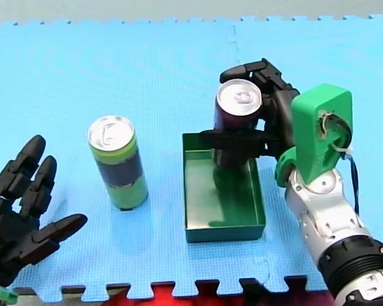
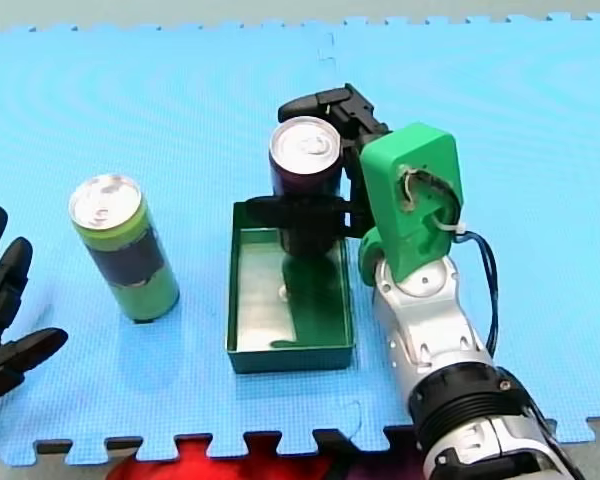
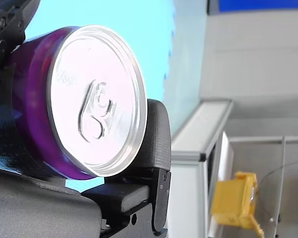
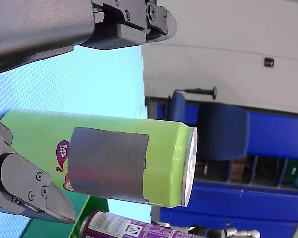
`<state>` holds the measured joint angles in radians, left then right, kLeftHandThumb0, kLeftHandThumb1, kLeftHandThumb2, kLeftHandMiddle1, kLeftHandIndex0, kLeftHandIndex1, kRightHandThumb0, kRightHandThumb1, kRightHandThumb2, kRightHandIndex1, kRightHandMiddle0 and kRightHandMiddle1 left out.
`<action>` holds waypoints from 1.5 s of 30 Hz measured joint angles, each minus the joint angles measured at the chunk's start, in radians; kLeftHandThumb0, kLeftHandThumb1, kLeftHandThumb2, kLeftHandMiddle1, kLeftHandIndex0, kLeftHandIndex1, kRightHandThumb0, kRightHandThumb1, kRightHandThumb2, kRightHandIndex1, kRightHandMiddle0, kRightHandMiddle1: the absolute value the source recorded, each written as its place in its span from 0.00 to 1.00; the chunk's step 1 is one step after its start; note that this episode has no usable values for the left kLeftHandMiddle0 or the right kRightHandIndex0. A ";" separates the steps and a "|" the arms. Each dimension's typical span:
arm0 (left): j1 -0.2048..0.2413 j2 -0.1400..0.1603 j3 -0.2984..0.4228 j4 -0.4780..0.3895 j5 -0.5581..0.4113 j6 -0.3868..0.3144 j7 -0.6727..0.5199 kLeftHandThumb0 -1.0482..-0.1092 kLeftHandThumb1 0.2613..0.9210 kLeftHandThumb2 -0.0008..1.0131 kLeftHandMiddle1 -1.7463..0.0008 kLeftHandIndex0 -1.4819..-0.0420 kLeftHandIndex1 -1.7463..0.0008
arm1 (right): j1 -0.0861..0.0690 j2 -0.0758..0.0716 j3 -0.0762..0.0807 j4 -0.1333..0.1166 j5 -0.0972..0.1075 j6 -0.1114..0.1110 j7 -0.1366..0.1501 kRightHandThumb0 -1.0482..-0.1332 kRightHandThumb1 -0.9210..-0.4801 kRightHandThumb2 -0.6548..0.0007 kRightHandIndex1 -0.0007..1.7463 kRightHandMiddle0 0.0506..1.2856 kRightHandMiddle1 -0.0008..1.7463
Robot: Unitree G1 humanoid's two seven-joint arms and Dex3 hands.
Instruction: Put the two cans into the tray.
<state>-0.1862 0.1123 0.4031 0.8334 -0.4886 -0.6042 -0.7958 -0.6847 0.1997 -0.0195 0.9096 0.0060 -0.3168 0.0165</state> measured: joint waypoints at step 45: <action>0.004 0.008 0.013 -0.003 -0.032 0.022 -0.045 0.00 0.59 0.00 1.00 0.87 1.00 | 0.015 -0.006 -0.030 0.070 0.028 -0.051 0.018 0.74 0.26 1.00 1.00 0.44 1.00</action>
<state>-0.1823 0.1205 0.4163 0.8301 -0.5202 -0.5818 -0.8413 -0.6700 0.1942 -0.0491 0.9794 0.0340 -0.3681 0.0349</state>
